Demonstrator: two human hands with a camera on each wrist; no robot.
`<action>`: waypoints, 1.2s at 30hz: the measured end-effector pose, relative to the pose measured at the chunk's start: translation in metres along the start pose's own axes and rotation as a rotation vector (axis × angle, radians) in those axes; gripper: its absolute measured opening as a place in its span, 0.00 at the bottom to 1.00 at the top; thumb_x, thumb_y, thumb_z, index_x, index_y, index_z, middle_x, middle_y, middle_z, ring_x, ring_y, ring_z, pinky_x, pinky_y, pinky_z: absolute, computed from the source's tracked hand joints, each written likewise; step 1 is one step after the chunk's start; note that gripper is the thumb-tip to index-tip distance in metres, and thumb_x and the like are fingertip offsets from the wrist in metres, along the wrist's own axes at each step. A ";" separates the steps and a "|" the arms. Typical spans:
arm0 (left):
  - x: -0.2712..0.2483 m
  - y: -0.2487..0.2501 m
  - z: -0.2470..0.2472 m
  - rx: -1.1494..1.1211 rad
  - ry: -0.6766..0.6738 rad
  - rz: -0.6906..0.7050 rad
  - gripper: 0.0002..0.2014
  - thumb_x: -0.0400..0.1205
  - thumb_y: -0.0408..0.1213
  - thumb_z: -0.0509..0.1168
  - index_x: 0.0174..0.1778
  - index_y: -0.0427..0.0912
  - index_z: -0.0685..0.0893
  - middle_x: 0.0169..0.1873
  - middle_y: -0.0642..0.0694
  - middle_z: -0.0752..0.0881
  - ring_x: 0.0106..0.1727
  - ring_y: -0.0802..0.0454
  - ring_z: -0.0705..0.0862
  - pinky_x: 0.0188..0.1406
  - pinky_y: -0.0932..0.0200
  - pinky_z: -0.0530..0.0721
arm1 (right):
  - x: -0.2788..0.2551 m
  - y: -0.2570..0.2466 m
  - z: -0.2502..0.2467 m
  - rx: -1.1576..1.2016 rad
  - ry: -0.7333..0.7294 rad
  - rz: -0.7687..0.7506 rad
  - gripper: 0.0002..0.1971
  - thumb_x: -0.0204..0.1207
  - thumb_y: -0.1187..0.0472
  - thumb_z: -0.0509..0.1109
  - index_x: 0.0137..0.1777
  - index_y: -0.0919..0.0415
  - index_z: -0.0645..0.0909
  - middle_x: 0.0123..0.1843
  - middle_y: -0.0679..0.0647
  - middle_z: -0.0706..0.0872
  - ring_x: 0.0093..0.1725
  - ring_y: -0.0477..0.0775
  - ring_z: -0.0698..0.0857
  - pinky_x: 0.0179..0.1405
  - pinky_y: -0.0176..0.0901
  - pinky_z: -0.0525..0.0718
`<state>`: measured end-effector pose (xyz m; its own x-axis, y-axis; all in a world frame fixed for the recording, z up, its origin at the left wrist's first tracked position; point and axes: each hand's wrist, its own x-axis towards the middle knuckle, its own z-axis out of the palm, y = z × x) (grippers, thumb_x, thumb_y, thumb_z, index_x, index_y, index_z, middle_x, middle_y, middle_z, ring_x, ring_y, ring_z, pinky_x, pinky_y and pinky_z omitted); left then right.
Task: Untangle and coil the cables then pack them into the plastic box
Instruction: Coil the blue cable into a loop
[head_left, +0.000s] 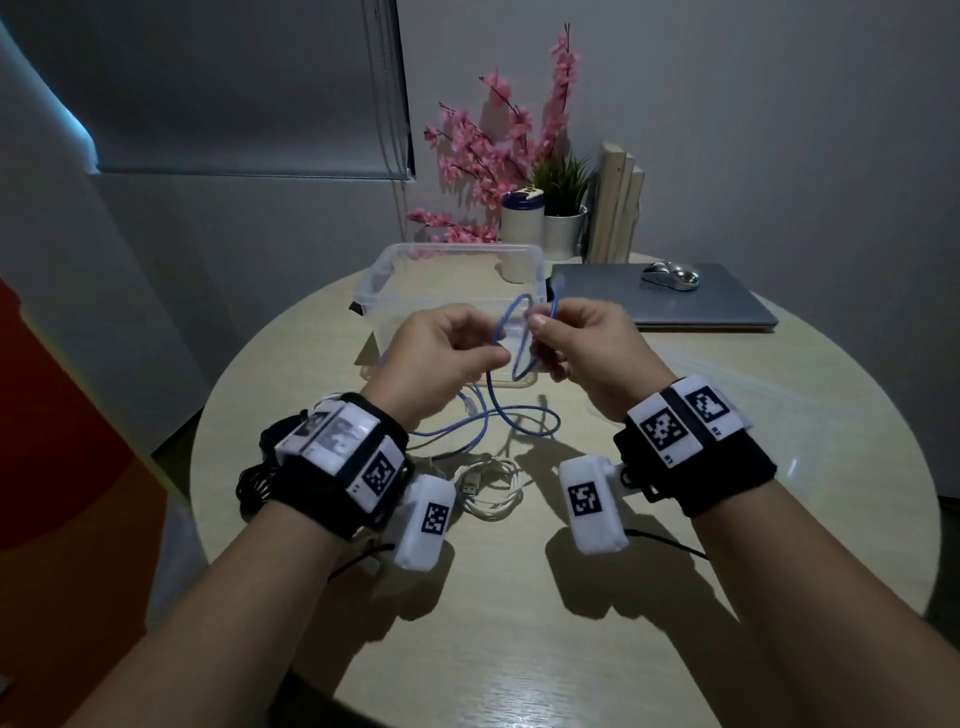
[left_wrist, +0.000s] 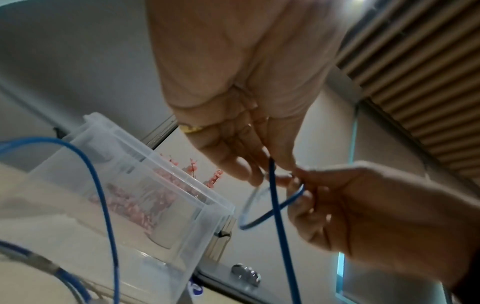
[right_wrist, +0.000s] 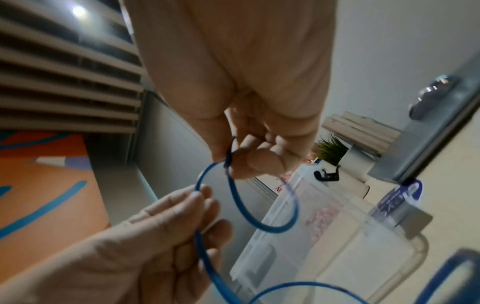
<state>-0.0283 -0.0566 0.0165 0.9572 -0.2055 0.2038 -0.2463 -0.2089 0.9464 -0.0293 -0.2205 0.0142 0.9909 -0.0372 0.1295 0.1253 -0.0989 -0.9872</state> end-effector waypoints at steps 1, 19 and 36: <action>-0.001 -0.001 0.003 0.015 -0.021 0.018 0.10 0.74 0.22 0.72 0.38 0.43 0.84 0.32 0.46 0.85 0.33 0.54 0.81 0.36 0.62 0.81 | 0.000 -0.001 0.001 0.072 -0.005 0.029 0.05 0.82 0.65 0.64 0.52 0.65 0.80 0.30 0.58 0.81 0.23 0.50 0.78 0.21 0.36 0.73; -0.008 0.001 0.023 0.315 -0.066 0.319 0.09 0.73 0.32 0.76 0.47 0.42 0.91 0.38 0.49 0.92 0.41 0.58 0.89 0.49 0.58 0.87 | -0.004 -0.001 0.004 0.197 -0.102 0.080 0.19 0.88 0.56 0.51 0.35 0.61 0.71 0.22 0.52 0.70 0.23 0.51 0.70 0.25 0.41 0.71; 0.006 -0.006 0.004 0.193 0.236 0.144 0.09 0.85 0.33 0.61 0.51 0.45 0.87 0.33 0.49 0.84 0.35 0.53 0.81 0.43 0.54 0.84 | -0.008 -0.003 -0.006 0.106 -0.198 0.079 0.12 0.88 0.56 0.52 0.65 0.62 0.65 0.28 0.52 0.75 0.28 0.54 0.86 0.49 0.65 0.84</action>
<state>-0.0220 -0.0608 0.0111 0.9139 -0.0237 0.4052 -0.3838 -0.3758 0.8435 -0.0378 -0.2261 0.0170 0.9870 0.1556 0.0404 0.0407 0.0015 -0.9992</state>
